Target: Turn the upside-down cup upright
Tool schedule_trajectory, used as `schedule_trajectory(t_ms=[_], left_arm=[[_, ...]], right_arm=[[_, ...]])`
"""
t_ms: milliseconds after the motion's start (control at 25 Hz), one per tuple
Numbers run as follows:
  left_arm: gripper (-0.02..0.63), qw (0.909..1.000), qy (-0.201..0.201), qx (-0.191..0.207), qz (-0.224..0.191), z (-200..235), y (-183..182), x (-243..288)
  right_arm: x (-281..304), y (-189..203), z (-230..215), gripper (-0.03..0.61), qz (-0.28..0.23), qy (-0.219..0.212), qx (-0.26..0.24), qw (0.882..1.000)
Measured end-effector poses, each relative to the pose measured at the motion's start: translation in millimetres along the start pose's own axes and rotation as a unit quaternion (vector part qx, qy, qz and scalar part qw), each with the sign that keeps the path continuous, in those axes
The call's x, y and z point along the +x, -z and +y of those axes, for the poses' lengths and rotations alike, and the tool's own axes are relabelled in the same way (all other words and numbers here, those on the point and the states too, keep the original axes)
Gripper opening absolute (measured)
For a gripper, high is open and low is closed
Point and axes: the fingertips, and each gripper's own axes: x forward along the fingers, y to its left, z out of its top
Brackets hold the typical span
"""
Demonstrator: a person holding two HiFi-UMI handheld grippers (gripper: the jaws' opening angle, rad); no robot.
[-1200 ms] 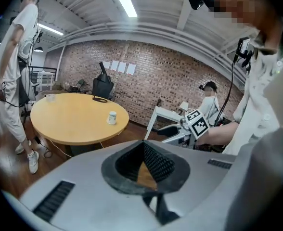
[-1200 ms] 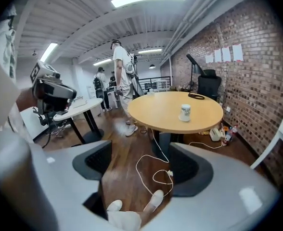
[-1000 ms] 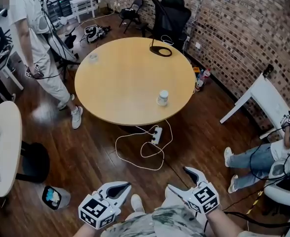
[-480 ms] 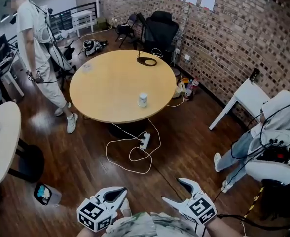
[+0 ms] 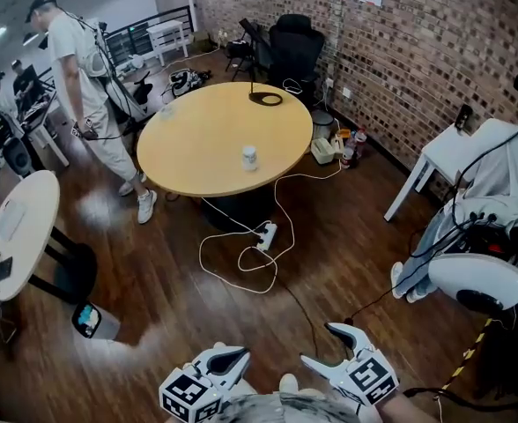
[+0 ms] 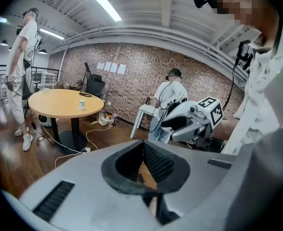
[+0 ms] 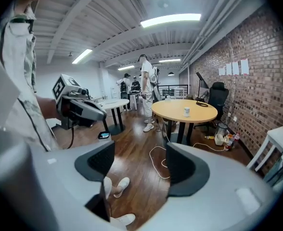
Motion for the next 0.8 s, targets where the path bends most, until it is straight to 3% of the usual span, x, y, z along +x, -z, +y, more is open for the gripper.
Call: schedule_trajectory(t_ms=[120, 280, 520, 800], left_arm=[[0.008, 0.9999, -0.002, -0.007, 0.01, -26, 6, -11], [0.008, 0.9999, 0.001, 0.015, 0.001, -59, -4, -5], [0.008, 0.9998, -0.005, 0.019, -0.01, -68, -25, 44], [0.008, 0.9997, 0.001, -0.005, -0.024, -77, -48, 8]], right_arm=[[-22, 3, 16, 0.331, -0.007, 0.0, 0.001, 1.0], [-47, 11, 17, 0.331, -0.024, 0.005, 0.005, 1.0], [-47, 14, -26, 0.331, -0.029, -0.013, -0.013, 0.999], [-64, -14, -3, 0.333, -0.014, -0.011, -0.02, 1.0]])
